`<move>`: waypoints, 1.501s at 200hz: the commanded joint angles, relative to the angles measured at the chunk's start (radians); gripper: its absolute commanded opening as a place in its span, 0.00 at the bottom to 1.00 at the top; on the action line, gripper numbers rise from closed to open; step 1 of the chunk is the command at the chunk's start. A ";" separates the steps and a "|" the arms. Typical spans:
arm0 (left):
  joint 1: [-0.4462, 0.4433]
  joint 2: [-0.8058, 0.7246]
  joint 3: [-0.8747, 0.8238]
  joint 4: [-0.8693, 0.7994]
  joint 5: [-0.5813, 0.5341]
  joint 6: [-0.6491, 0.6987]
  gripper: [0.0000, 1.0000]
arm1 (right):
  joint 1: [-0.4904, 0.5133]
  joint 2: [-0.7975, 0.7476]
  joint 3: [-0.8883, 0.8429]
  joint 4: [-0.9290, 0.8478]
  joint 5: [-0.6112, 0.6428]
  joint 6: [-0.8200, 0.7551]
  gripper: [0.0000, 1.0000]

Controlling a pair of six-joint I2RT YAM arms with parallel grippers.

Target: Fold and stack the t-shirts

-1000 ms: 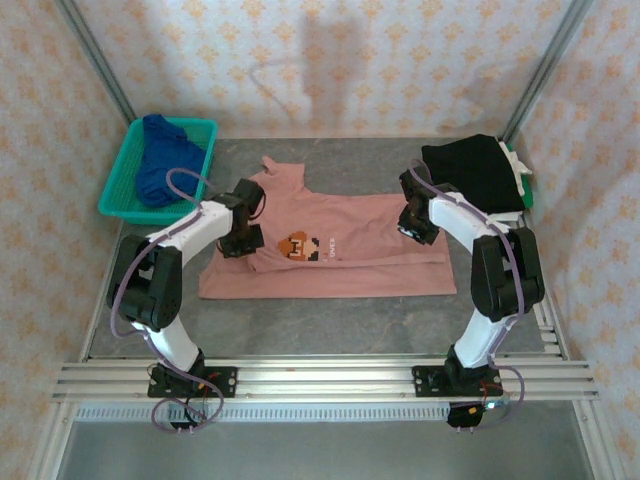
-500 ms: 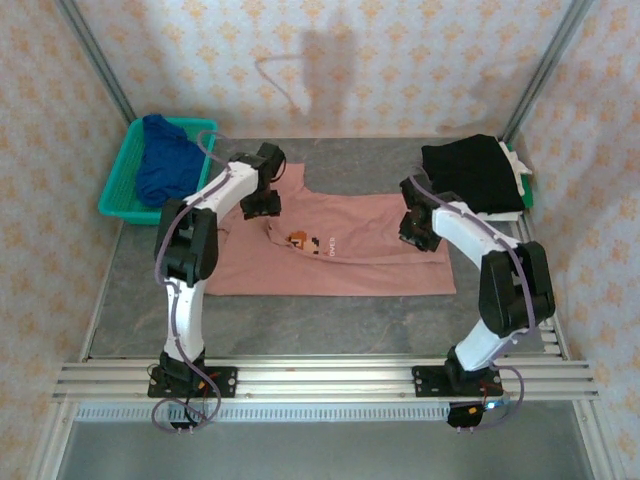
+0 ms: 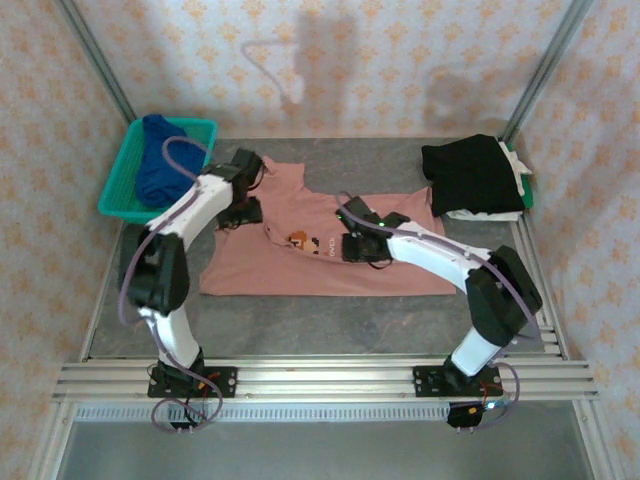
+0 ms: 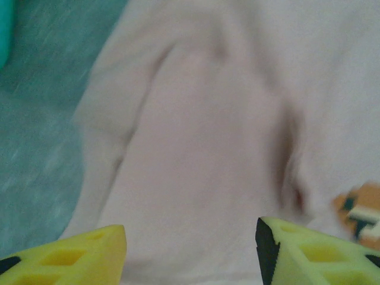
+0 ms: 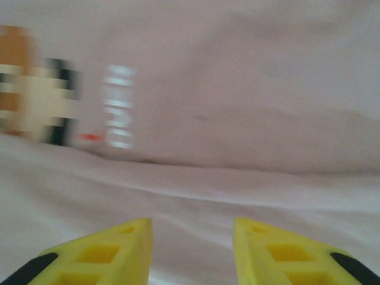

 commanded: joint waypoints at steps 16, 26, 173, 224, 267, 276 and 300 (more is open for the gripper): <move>0.049 -0.164 -0.322 0.142 0.034 -0.111 0.60 | 0.048 0.249 0.294 0.080 -0.069 -0.103 0.44; 0.058 -0.180 -0.388 0.165 0.044 -0.122 0.59 | 0.068 0.317 0.375 0.069 -0.076 -0.115 0.44; 0.186 -0.183 -0.561 0.213 0.081 -0.056 0.46 | 0.146 0.799 0.981 -0.102 -0.157 -0.130 0.45; 0.211 -0.186 -0.563 0.203 0.083 -0.033 0.46 | 0.151 0.823 1.007 -0.102 -0.165 -0.142 0.49; 0.216 -0.191 -0.557 0.193 0.082 -0.025 0.46 | 0.166 0.900 1.123 -0.183 -0.144 -0.180 0.54; 0.216 -0.190 -0.555 0.191 0.080 -0.025 0.46 | 0.170 0.914 1.149 -0.202 -0.126 -0.185 0.53; 0.216 -0.190 -0.553 0.188 0.079 -0.025 0.46 | 0.172 0.931 1.196 -0.235 -0.105 -0.191 0.46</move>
